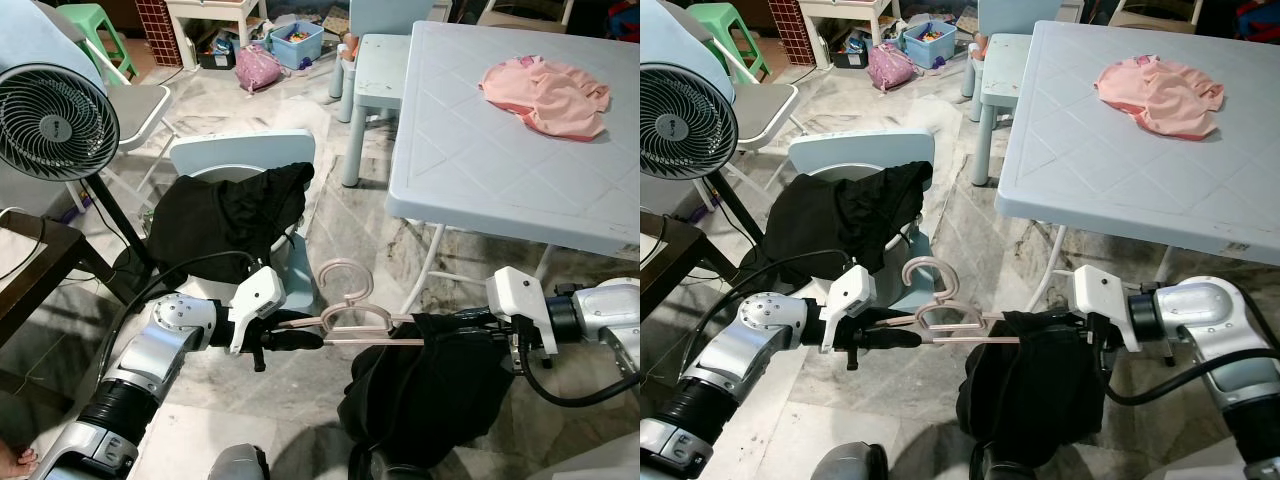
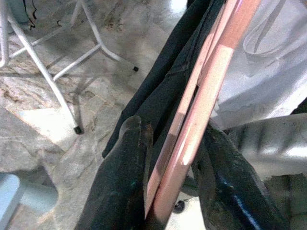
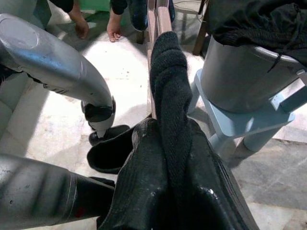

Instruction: Hang hanger

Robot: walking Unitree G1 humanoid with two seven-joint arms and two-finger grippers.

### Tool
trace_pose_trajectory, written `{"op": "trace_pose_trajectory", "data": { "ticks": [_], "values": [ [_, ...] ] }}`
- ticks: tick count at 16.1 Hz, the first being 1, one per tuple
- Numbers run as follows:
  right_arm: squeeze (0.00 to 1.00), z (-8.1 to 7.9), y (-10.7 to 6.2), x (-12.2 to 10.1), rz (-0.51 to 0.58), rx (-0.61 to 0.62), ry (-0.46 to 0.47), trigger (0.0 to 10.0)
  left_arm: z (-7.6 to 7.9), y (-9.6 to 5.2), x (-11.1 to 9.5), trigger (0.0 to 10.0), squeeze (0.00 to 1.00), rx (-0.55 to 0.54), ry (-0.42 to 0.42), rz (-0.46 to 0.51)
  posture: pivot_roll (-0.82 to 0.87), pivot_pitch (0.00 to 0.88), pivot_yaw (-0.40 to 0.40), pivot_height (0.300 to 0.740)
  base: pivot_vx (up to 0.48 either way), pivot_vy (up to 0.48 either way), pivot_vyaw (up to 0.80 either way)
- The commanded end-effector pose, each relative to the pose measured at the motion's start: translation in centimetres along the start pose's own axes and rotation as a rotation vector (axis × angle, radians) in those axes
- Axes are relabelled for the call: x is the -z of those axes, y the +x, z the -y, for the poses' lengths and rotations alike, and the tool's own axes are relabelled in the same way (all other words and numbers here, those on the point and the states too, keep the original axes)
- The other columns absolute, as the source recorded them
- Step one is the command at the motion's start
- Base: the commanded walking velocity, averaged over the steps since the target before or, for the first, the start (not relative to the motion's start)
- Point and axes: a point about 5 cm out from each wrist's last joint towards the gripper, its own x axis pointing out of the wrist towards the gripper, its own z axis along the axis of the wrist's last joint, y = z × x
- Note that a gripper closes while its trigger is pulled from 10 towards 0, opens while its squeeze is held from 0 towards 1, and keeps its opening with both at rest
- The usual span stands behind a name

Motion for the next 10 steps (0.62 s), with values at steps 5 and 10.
{"op": "trace_pose_trajectory", "data": {
  "ticks": [5,10],
  "values": [
    [0.00,0.5,0.6,-0.9,-0.002,0.008,-0.082,10.0,-1.5,-0.1,-1.5,0.0,0.00,-0.124,0.266,-0.060,-0.06,0.086,-0.003,0.740,0.000,0.000,0.00],
    [0.00,1.3,1.0,-0.9,-0.009,0.074,-0.126,10.0,-2.7,-0.3,-2.3,0.0,0.00,-0.237,0.462,-0.086,-0.06,0.090,-0.009,0.740,0.000,0.000,0.00]
  ]
}}
